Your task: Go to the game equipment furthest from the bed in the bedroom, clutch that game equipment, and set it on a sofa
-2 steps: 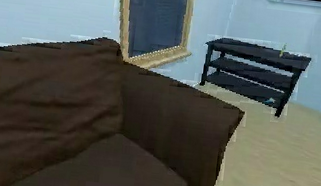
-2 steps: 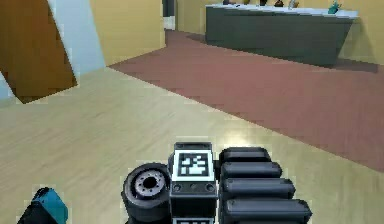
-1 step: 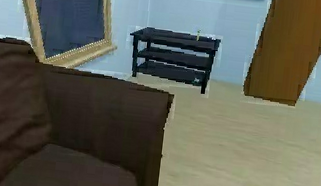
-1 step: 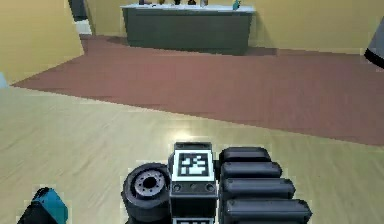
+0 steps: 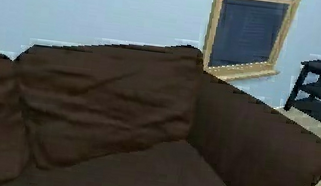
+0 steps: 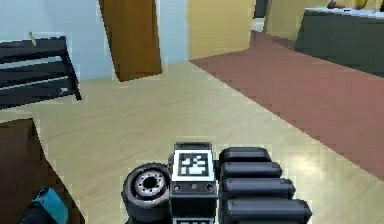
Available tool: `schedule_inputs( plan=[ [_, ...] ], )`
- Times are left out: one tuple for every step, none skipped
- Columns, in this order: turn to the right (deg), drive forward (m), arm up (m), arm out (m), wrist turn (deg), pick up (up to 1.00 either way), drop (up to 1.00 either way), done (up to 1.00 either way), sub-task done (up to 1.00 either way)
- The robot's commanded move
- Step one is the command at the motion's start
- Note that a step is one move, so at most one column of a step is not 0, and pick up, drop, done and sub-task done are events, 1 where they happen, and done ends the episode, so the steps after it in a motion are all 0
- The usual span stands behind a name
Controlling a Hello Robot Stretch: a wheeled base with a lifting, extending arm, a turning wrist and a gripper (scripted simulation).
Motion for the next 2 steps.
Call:
schedule_inputs(
  plan=[
    [-45.0,0.00,0.00,0.00,0.0,0.00,0.00,0.00,0.00],
    [-45.0,0.00,0.00,0.00,0.0,0.00,0.00,0.00,0.00]
  ],
)
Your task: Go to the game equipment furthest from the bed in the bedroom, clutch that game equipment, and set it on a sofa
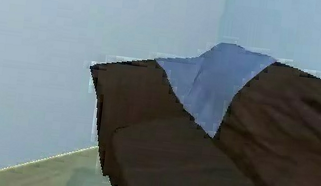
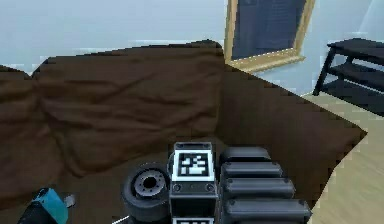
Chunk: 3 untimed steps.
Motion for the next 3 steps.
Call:
schedule_inputs(
  plan=[
    [-27.0,0.00,0.00,0.00,0.0,0.00,0.00,0.00,0.00],
    [-3.0,0.00,0.00,0.00,0.0,0.00,0.00,0.00,0.00],
    [0.0,0.00,0.00,0.48,0.0,0.00,0.00,0.00,0.00]
  ],
)
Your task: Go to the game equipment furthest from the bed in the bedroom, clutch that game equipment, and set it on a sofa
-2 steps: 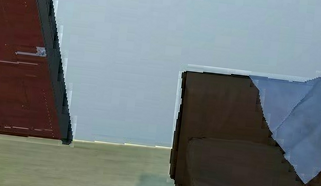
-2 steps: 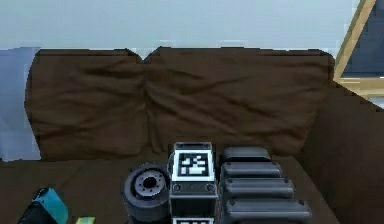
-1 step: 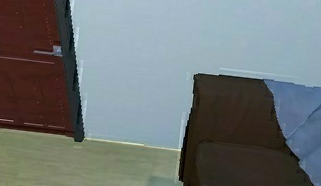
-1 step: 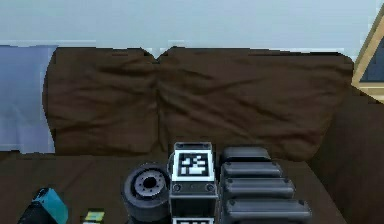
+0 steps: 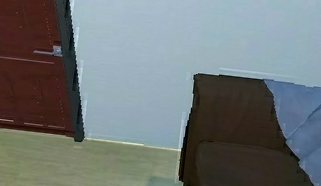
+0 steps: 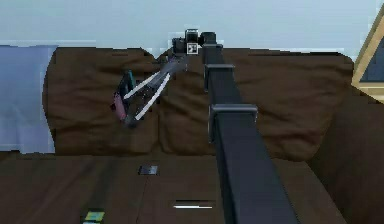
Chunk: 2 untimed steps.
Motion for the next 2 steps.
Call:
schedule_inputs(
  plan=[
    [0.0,0.00,0.00,0.00,45.0,0.00,0.00,0.00,0.00],
    [0.0,0.00,0.00,0.00,45.0,0.00,0.00,0.00,0.00]
  ],
)
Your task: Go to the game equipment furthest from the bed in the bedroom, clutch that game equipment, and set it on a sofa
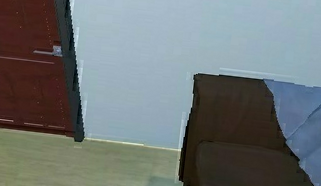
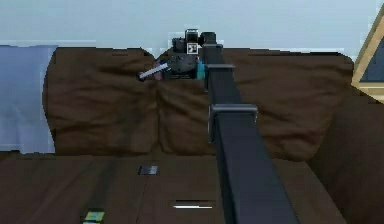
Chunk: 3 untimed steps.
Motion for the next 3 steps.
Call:
schedule_inputs(
  plan=[
    [0.0,0.00,0.00,0.00,3.0,0.00,0.00,0.00,0.00],
    [0.0,0.00,-0.24,0.00,0.0,0.00,0.00,0.00,0.00],
    [0.0,0.00,-0.32,0.00,0.0,0.00,0.00,0.00,0.00]
  ],
)
